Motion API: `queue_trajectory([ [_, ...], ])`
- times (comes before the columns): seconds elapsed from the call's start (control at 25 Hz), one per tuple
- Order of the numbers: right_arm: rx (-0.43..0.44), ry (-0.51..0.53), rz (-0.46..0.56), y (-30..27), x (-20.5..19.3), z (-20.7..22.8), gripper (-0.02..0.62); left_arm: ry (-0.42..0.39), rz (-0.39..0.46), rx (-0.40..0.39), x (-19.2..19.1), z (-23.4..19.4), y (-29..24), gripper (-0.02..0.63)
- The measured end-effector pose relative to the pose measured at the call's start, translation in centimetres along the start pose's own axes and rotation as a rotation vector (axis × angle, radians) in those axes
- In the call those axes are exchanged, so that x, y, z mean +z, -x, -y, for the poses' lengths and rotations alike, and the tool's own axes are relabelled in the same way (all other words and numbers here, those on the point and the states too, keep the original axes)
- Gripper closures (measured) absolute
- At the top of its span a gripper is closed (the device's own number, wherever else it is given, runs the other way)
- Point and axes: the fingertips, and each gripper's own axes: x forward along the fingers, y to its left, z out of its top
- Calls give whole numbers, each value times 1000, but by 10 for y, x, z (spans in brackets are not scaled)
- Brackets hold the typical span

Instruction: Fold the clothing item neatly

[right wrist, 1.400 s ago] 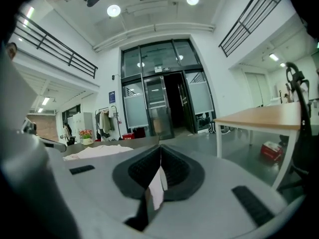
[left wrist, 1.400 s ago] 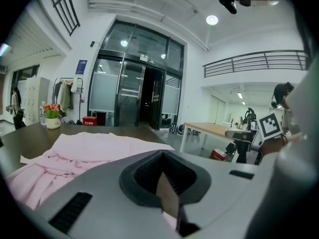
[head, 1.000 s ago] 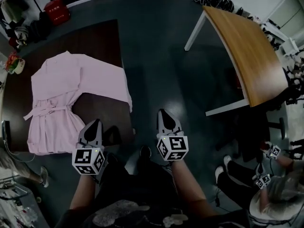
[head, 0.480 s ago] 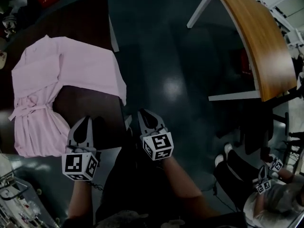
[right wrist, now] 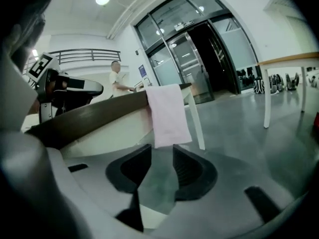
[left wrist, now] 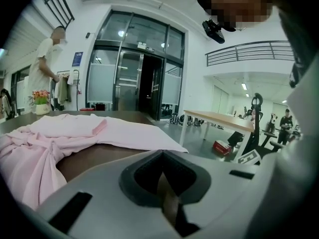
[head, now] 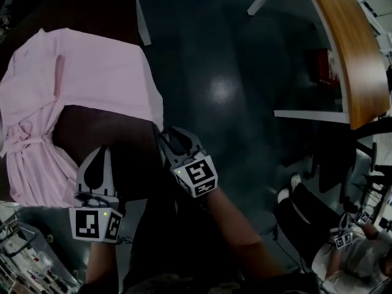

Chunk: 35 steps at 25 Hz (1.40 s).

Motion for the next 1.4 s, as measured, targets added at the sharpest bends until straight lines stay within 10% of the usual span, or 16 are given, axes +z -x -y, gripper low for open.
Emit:
queue_trajectory([
  [0.6, -136, 21, -9, 14, 20, 26, 577, 28, -11, 25, 0, -11, 7, 595],
  [1.4, -109, 115, 168, 71, 205, -39, 578, 46, 152, 242, 75, -60, 132, 595],
])
